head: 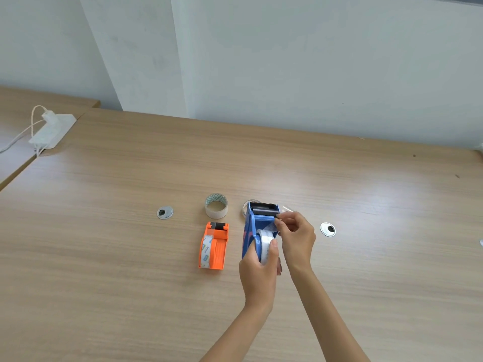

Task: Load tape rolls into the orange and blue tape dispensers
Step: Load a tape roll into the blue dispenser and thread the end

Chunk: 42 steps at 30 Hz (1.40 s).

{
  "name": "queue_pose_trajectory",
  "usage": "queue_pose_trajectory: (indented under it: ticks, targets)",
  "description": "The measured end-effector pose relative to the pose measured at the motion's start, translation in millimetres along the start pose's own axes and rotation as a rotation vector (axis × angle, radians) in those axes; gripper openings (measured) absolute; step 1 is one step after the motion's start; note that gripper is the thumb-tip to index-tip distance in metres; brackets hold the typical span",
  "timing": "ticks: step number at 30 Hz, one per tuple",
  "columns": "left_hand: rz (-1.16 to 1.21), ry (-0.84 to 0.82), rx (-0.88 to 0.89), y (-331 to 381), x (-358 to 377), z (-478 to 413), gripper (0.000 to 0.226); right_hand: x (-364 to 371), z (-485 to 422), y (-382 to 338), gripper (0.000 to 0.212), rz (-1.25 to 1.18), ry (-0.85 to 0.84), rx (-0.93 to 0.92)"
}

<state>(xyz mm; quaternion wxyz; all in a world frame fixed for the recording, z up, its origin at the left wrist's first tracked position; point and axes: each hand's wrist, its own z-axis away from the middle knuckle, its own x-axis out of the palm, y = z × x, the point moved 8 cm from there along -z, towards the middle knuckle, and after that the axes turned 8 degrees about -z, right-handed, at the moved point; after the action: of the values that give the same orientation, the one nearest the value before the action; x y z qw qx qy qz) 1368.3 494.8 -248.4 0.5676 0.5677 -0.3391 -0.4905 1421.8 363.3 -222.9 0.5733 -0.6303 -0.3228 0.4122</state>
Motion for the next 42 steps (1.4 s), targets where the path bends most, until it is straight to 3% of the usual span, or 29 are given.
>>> queue_pose_trajectory:
  ticks: [10,23,35,42]
  targets:
    - [0.003,-0.017,0.023,0,4,5,0.036,-6,-13,-1,0.019,0.028,0.027,-0.045]
    - [0.009,-0.108,-0.011,-5,9,10,0.033,13,-40,1,0.017,0.129,-0.355,-0.052]
    - [-0.039,-0.147,-0.047,-9,12,16,0.034,35,-40,-10,0.025,0.307,-0.486,-0.132]
    - [-0.027,-0.124,-0.044,-5,9,17,0.036,37,-35,-20,0.017,0.046,-0.565,0.012]
